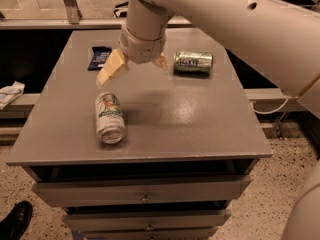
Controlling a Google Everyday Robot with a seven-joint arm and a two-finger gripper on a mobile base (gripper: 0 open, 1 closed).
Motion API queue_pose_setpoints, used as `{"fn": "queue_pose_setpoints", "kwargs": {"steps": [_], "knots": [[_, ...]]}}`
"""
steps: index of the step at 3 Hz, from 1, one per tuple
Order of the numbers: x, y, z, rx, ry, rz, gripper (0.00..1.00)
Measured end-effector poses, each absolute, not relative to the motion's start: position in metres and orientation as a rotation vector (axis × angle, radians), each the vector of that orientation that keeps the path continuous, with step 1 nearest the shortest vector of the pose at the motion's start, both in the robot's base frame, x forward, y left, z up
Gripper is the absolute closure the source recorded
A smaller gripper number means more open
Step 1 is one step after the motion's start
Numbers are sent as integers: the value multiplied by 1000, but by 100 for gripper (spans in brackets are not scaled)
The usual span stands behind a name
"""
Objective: Pick 7up can
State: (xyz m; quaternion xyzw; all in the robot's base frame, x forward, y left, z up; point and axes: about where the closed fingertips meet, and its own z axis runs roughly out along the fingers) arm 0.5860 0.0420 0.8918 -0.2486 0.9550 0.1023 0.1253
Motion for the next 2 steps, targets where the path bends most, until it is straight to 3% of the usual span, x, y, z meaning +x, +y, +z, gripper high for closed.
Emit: {"fn": "queue_pose_setpoints", "kwargs": {"steps": [2], "knots": [[565,69,879,-375,2921,265,0]]}}
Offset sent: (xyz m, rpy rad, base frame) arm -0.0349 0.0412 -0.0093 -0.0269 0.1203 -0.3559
